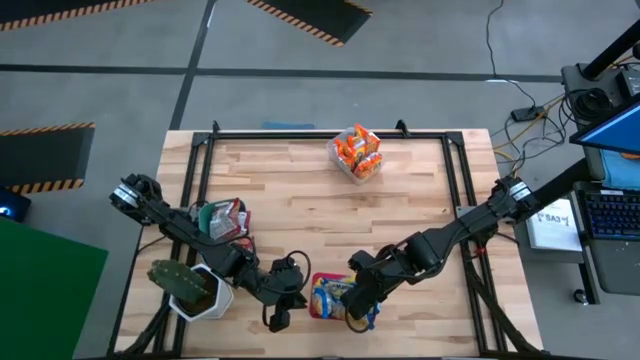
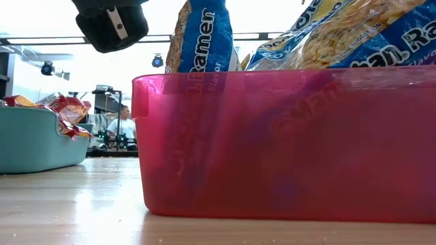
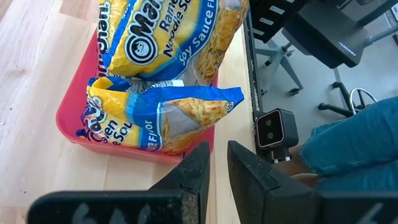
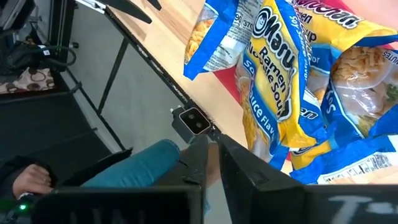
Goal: Sort Maruchan noodles
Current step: Put the blue noodle pack into the red bin
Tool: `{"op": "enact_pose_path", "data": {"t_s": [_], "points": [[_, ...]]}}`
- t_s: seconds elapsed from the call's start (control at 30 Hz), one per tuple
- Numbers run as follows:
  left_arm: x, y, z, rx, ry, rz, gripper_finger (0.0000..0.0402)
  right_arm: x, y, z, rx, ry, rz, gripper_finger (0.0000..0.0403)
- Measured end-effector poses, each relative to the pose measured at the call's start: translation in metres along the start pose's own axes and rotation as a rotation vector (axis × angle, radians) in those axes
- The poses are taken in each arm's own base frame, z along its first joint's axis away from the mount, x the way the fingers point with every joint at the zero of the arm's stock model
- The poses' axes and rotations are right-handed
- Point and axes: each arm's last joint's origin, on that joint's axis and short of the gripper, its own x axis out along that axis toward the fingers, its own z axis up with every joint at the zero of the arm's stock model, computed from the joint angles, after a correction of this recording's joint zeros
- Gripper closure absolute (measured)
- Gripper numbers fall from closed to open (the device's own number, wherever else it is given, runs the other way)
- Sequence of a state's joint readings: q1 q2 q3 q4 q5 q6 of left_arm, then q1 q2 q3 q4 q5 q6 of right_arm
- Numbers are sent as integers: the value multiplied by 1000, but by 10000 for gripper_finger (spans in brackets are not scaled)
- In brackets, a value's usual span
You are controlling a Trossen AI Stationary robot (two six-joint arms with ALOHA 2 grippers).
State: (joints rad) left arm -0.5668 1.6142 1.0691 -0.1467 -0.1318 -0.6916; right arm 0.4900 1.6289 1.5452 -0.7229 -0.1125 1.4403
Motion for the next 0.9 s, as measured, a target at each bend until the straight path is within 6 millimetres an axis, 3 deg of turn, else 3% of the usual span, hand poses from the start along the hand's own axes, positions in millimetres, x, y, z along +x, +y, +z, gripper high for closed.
{"op": "enact_pose_path", "data": {"t_s": [0.53,0.73,0.9], "points": [[0,0,0,-2,0,0,362,-16,3,-5,40,20,43,182],[0,0,0,-1,-11,12,362,-5,0,-18,30,27,8,158],[0,0,0,1,-10,13,362,5,-8,-17,47,0,-62,156]]}}
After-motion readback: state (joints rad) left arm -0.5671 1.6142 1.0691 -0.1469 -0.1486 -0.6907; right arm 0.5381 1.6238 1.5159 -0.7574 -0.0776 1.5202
